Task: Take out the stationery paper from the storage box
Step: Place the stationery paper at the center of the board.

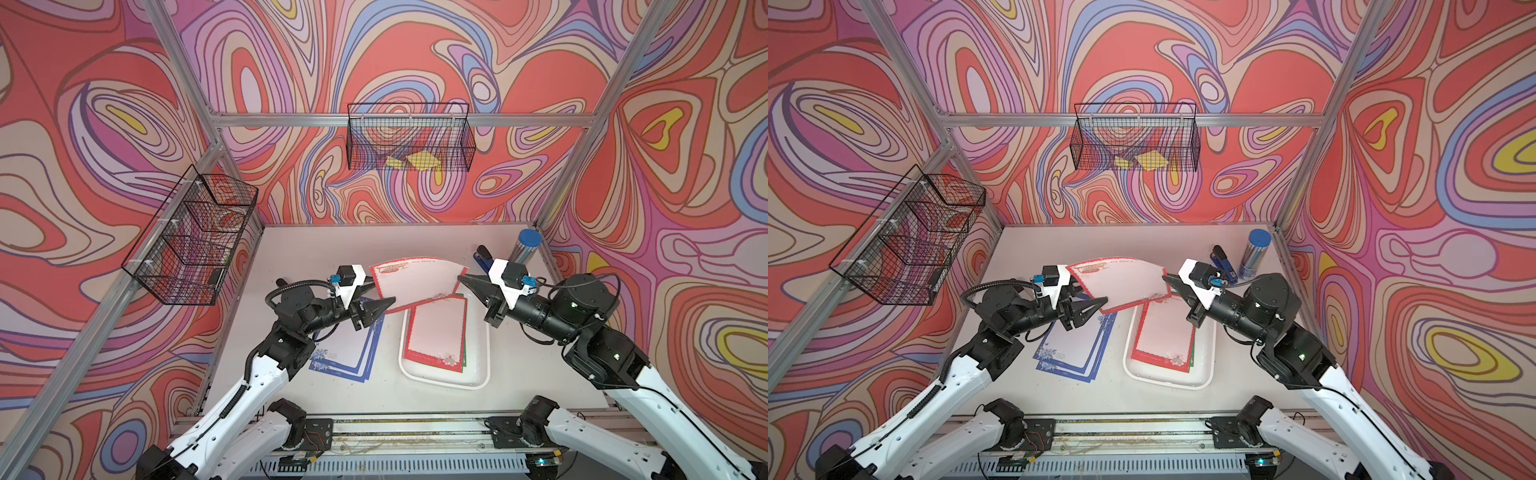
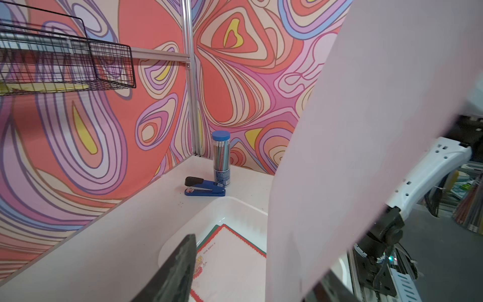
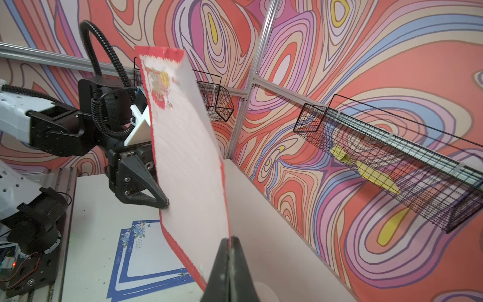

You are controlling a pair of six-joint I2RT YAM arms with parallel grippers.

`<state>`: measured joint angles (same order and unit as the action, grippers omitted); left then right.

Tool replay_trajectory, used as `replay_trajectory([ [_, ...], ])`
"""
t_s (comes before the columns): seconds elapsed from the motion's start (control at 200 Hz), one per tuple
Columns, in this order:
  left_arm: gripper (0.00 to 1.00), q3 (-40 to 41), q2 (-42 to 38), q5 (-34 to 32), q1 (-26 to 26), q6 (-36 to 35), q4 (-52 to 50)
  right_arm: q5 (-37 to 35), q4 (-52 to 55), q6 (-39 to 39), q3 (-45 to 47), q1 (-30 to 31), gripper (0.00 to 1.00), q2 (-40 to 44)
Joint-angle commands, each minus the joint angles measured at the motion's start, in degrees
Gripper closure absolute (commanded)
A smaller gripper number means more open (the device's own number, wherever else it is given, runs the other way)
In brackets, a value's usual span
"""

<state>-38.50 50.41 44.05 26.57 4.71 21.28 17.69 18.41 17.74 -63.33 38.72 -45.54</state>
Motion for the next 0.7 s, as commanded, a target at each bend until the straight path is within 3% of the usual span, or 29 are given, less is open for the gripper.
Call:
replay_trajectory([
  [0.0, 0.48, -0.1, -2.1, 5.2, -0.2, -0.1, 4.0, 5.3, -0.1, -2.1, -1.2, 0.4, 1.0, -0.4],
  [0.32, 0.7, 1.3, -4.8, 6.9, -0.3, 0.5, 7.3, 7.6, 3.5, -2.4, -2.7, 0.4, 1.0, -2.8],
  [0.456, 0.88, 1.1, -5.0, 7.8, -0.3, 0.6, 7.1, 8.5, 3.2, -2.8, -2.9, 0.5, 1.0, -3.3],
  [0.601, 1.0, 0.7, -5.0, 8.2, -0.4, 0.2, 6.3, 8.3, 2.1, -2.9, -2.2, 0.4, 1.0, -3.0],
  [0.696, 1.0, 0.3, -5.1, 8.2, -0.4, -0.9, 4.6, 7.5, 1.1, -3.5, -1.5, 0.4, 1.0, -3.0],
])
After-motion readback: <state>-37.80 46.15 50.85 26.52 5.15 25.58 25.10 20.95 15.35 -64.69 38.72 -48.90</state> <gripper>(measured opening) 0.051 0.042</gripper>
